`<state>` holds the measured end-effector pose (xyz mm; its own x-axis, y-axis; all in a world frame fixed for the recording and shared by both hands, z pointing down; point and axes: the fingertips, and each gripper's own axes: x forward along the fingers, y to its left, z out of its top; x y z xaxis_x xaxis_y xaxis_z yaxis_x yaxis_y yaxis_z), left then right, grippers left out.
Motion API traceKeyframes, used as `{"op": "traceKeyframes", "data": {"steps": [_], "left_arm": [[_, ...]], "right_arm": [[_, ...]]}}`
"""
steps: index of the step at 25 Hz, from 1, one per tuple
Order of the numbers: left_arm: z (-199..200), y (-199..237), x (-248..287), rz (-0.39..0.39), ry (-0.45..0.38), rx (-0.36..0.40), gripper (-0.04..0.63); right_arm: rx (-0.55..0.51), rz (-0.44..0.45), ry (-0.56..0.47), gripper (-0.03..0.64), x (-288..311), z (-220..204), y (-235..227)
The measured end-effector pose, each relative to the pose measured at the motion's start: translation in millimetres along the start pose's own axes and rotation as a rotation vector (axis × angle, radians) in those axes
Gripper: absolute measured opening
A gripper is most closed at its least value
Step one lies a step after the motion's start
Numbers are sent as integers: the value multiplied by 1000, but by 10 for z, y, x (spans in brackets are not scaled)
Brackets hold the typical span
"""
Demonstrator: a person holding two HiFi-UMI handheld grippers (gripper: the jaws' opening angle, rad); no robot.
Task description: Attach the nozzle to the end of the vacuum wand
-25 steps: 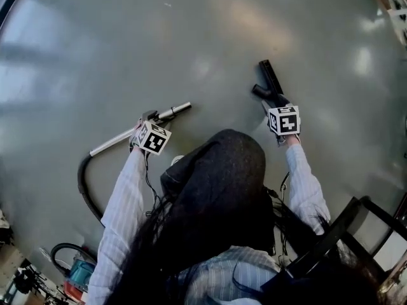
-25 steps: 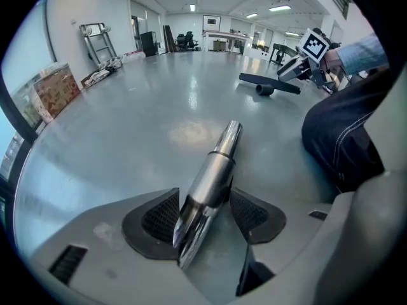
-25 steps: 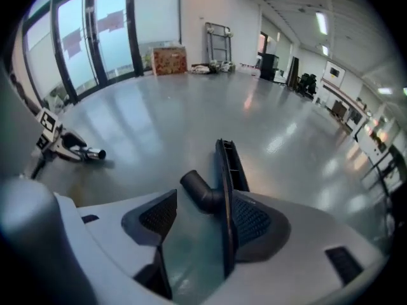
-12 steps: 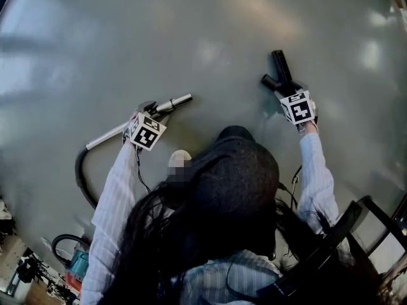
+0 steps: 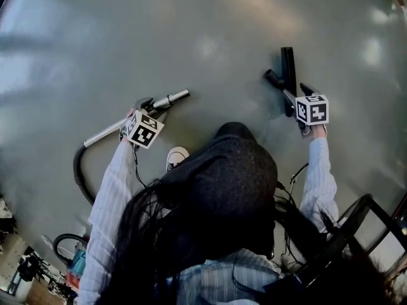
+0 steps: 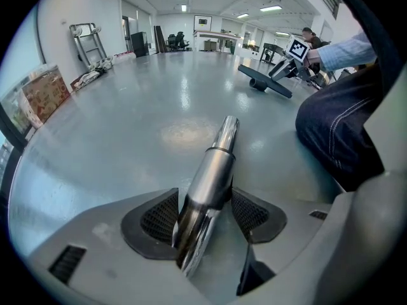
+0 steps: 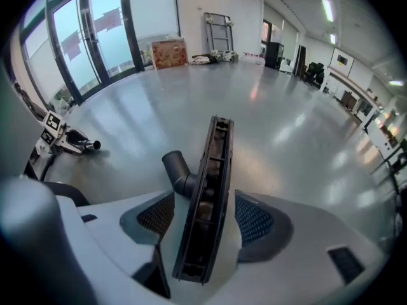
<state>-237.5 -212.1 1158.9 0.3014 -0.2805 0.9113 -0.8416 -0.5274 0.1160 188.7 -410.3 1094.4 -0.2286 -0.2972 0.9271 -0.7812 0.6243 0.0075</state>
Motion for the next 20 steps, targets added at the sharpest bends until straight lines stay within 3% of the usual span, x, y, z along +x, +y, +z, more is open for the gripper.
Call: {"op": "traceKeyframes", "data": {"steps": [4,12,18,20], "left_arm": [[-16,19,60,33,8,29,239],[37,-53,57,72,4,56,242],[129,-114,75,113,34,123,244],[135,-104,81,101,56,133,242]], "right_arm": [[-37,9,117,276,317,-255,16],[5,-49,178,271,493,-296,-88],[-23,-19,101,249,355,-152,-57],[-78,9,81,245,363,-34,76]]}}
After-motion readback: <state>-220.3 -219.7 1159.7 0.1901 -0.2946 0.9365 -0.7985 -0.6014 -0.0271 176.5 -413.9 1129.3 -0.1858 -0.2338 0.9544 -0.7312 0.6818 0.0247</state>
